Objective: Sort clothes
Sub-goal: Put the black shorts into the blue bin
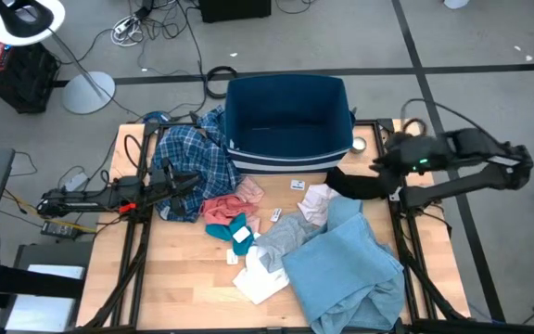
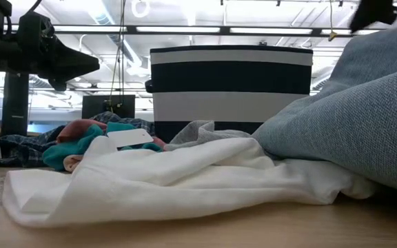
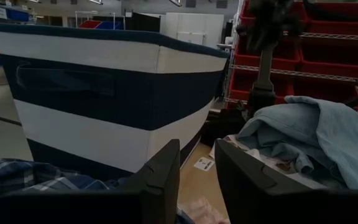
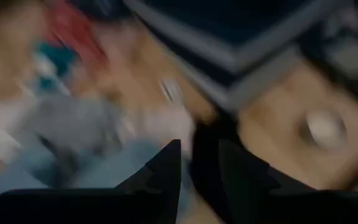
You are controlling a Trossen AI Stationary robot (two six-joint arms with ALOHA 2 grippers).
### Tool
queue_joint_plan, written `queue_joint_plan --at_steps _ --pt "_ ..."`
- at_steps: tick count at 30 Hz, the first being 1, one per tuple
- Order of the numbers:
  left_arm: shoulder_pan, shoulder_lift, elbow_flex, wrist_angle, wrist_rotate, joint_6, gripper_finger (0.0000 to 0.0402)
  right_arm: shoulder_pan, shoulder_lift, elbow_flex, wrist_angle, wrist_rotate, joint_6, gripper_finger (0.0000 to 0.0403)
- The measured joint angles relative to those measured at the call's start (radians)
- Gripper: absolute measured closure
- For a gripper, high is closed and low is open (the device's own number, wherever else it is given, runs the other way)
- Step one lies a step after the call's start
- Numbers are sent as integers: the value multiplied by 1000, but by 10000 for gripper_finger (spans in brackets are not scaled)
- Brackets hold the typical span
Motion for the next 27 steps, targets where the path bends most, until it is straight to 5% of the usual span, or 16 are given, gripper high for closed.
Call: queue_joint_plan --at_steps 4,17,27 --pt "0 0 0 0 0 0 294 -14 73 -12 -119 -90 102 296" --pt "0 0 0 0 0 0 294 -286 110 -247 1 -292 22 249" --pt "0 0 0 0 0 0 294 -413 172 -407 200 -260 -188 197"
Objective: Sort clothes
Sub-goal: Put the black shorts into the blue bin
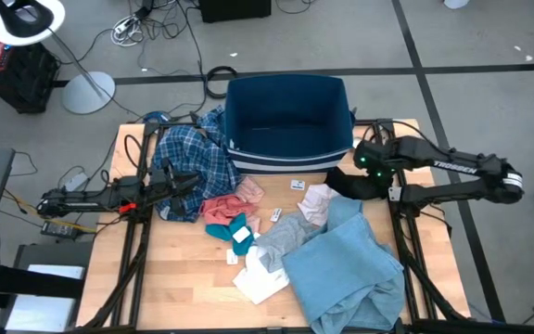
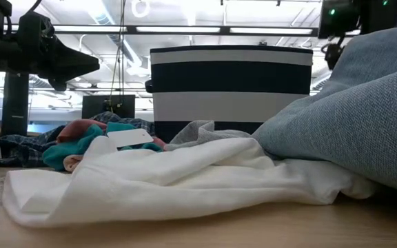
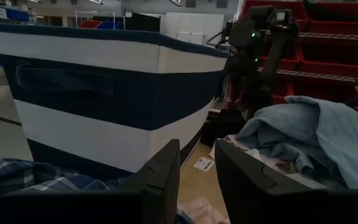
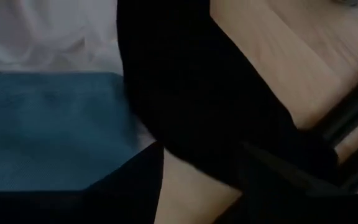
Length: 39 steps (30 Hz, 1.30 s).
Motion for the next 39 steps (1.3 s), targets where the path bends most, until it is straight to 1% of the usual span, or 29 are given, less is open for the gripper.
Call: queue_joint_plan --at_steps 3,8,12,15,17,19,21,23,24,25,28,31,34,39 --pt "0 0 0 0 0 0 294 -29 35 -48 54 21 -14 188" --pt "0 0 0 0 0 0 294 -67 101 -137 143 19 -25 186" --pt "0 0 0 0 0 0 294 -84 139 -183 223 9 -8 191" --pt "0 0 0 0 0 0 294 -93 159 -203 270 -1 29 203" --pt "0 0 0 0 0 0 294 -94 172 -212 293 -2 33 225" --pt "0 0 0 0 0 0 294 -94 186 -226 310 -3 28 260" --pt "0 0 0 0 0 0 294 -94 200 -237 324 -9 23 310" --pt "0 0 0 0 0 0 294 -94 204 -244 324 -22 28 368" --pt "0 0 0 0 0 0 294 -93 204 -244 320 -28 35 384" --pt "0 0 0 0 0 0 294 -91 201 -245 313 -30 52 390" --pt "0 0 0 0 0 0 294 -79 168 -240 266 -36 119 396" --pt "0 0 0 0 0 0 294 -60 111 -197 188 -47 158 399" --pt "0 0 0 0 0 0 294 -38 41 -118 80 -44 193 400" --pt "0 0 0 0 0 0 294 -3 -46 92 -156 24 263 401"
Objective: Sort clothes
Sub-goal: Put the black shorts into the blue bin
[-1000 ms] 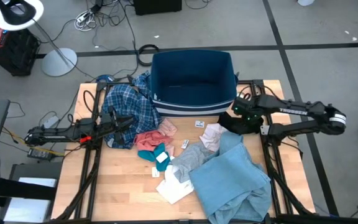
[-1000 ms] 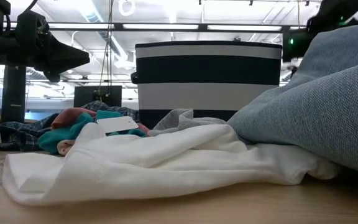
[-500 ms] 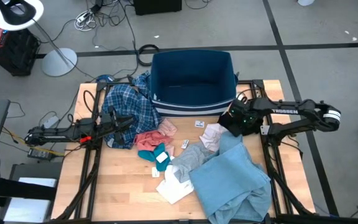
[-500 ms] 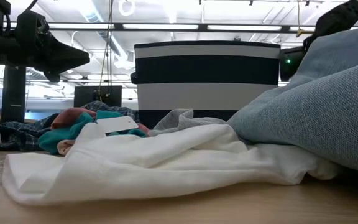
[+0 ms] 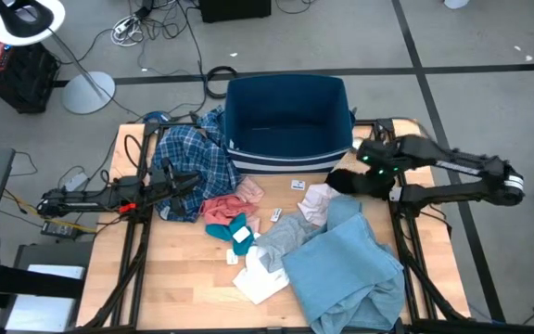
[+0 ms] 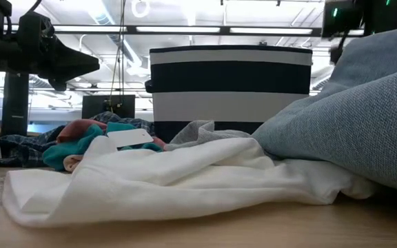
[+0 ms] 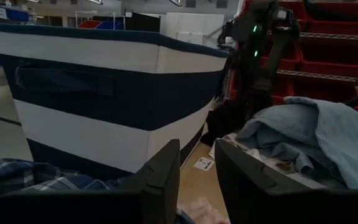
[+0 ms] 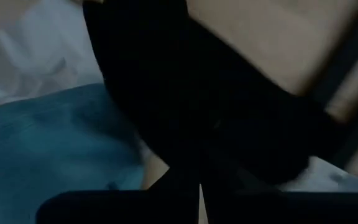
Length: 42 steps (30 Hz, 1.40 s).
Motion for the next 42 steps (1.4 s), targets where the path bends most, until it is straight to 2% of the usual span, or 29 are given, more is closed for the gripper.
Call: queue_joint_plan --at_steps 4,6,16,20,26,35,38,42 --pt "0 0 0 0 0 0 294 26 -18 200 -177 67 33 402" --pt "0 0 0 0 0 0 294 37 -18 300 -207 95 44 402" --pt "0 0 0 0 0 0 294 77 57 759 -197 193 43 402" --pt "0 0 0 0 0 0 294 82 133 941 -170 222 -20 403" --pt "0 0 0 0 0 0 294 81 276 1162 -19 236 -164 403" --pt "0 0 0 0 0 0 294 63 525 1354 142 217 -349 403" --pt "0 0 0 0 0 0 294 33 594 1352 132 194 -374 403" --pt "0 0 0 0 0 0 294 -19 708 1350 31 127 -378 403"
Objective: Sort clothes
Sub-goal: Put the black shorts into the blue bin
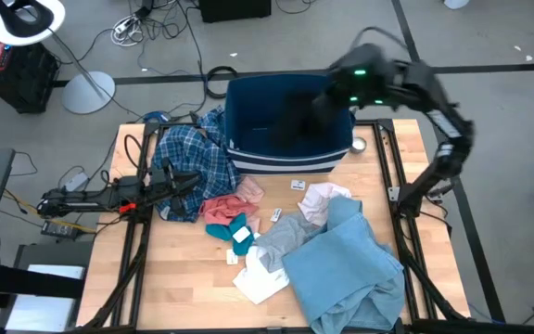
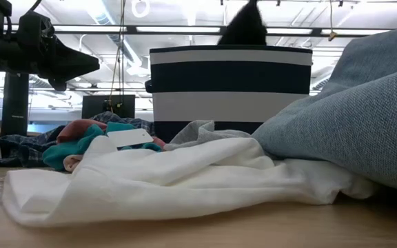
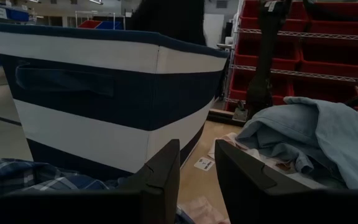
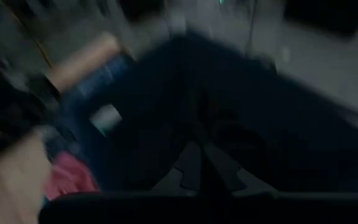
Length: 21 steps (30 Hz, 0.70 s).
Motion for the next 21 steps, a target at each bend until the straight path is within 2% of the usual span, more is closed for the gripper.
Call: queue_joint_plan --at_steps 5,16,21 --pt "0 0 0 0 0 0 294 -51 150 -1 -32 -83 2 403" --pt "0 0 0 0 0 0 294 -96 466 -1 -78 -112 24 403" --pt "0 0 0 0 0 0 294 -98 570 -1 -53 -162 30 403"
